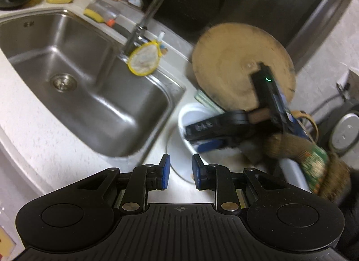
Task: Collect trash
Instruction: 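Reach the right gripper into the white bowl and close on the white tissue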
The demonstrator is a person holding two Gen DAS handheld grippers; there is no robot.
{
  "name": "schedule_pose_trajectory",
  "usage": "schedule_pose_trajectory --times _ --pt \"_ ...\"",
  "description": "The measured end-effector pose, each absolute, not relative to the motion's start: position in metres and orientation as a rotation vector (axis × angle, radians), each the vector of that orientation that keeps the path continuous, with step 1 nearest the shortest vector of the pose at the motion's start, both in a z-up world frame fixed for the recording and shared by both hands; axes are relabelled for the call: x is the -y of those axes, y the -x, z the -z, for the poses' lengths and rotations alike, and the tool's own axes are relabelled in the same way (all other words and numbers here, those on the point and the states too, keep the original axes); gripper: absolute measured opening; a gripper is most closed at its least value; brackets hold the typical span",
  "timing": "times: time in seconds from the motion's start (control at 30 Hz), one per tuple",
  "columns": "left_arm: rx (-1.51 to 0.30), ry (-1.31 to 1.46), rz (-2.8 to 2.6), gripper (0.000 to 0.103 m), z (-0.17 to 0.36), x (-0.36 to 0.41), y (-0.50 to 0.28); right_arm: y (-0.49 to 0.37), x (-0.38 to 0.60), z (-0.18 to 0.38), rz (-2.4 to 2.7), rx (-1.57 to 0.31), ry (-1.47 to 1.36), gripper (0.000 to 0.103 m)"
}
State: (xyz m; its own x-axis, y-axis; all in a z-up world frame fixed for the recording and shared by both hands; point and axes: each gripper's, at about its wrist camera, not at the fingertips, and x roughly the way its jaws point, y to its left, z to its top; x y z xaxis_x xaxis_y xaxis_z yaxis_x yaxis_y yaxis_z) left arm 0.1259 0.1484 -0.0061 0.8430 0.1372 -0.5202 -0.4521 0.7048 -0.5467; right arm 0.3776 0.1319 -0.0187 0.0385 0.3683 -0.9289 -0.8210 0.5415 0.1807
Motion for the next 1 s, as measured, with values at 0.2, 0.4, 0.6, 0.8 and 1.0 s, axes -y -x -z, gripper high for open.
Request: schedule_pose_trajectory --times 0.2,0.4,0.6,0.8,1.0 --pt "-0.529 0.679 -0.249 0.024 0.011 -0.128 -0.134 -0.372 -0.117 0.017 -0.97 -1.211 0.459 0.001" --pt "-0.586 0.645 -0.176 0.024 0.016 -0.111 -0.154 -0.375 -0.068 -0.033 -1.015 -1.06 0.26 0.0" --pt "-0.624 0.636 -0.114 0.024 0.019 -0.096 -0.158 -0.366 -0.075 -0.036 -0.988 -1.074 0.373 0.006" --pt "-0.567 0.651 -0.178 0.024 0.012 -0.105 -0.128 -0.368 -0.126 0.006 -0.888 -1.174 0.534 0.05" --pt "-0.526 0.673 -0.263 0.024 0.009 -0.116 -0.108 -0.383 -0.136 0.028 -0.908 -1.198 0.55 0.033"
